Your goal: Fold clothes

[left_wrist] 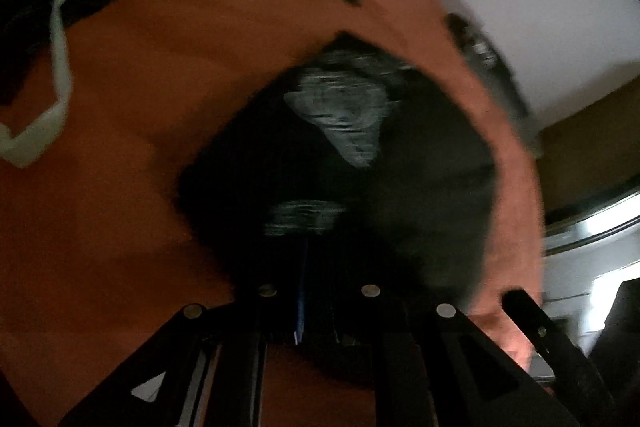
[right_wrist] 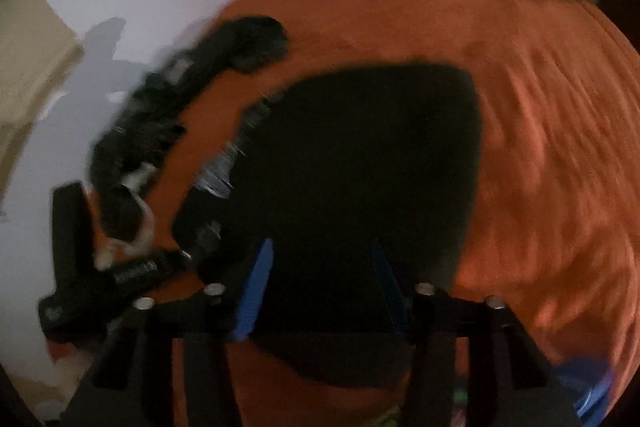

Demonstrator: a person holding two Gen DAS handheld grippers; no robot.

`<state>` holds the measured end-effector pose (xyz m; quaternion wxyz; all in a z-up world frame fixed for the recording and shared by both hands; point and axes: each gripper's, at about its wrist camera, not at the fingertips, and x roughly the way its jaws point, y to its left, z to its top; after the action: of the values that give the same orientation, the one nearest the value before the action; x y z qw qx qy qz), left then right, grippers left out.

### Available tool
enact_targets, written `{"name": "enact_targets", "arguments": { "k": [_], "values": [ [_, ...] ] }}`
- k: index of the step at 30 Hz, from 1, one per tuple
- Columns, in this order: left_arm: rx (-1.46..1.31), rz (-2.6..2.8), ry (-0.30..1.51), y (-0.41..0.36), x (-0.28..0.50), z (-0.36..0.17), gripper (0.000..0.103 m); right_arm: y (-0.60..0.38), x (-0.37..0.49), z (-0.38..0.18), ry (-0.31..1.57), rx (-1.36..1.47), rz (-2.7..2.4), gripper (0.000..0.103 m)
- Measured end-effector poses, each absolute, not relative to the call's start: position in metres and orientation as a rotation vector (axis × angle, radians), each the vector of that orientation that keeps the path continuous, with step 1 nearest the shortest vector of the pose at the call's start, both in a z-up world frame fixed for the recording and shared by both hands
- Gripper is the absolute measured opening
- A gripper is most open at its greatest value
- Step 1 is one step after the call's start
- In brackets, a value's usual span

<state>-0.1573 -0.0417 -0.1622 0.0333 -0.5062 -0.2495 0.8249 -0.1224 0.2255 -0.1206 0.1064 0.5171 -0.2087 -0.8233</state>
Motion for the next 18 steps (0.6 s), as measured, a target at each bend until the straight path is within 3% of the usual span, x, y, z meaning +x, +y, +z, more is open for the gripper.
{"name": "enact_targets", "arguments": {
  "k": [2,3,5,7,12,16,18],
  "values": [
    [-1.546,2.571,-0.833,-0.060,-0.150,-0.169,0.011,0.223,-0.109,-0.139,-0.624,1.551,-2.468,0.034],
    [-1.538,2.558,-0.892,-0.069,-0.147,-0.170,0.011,0.229,-0.104,-0.143,-0.671,1.549,-2.474,0.023],
    [-1.488,2.546,-0.990,-0.085,-0.138,-0.168,0.011,0.248,-0.095,-0.149,-0.796,1.529,-2.474,0.012],
    [-1.402,2.548,-1.051,-0.095,-0.127,-0.157,0.011,0.254,-0.085,-0.147,-0.853,1.482,-2.480,0.012],
    [-1.260,2.469,-1.166,-0.108,-0.117,-0.143,0.011,0.203,-0.064,-0.119,-0.663,1.324,-2.505,0.012],
    [-1.212,2.422,-1.112,-0.095,-0.128,-0.143,0.011,0.194,-0.060,-0.147,-0.664,1.399,-2.516,0.012],
    [-1.222,2.350,-1.077,-0.077,-0.139,-0.148,0.011,0.198,-0.058,-0.165,-0.696,1.441,-2.524,0.007]
  ]
}}
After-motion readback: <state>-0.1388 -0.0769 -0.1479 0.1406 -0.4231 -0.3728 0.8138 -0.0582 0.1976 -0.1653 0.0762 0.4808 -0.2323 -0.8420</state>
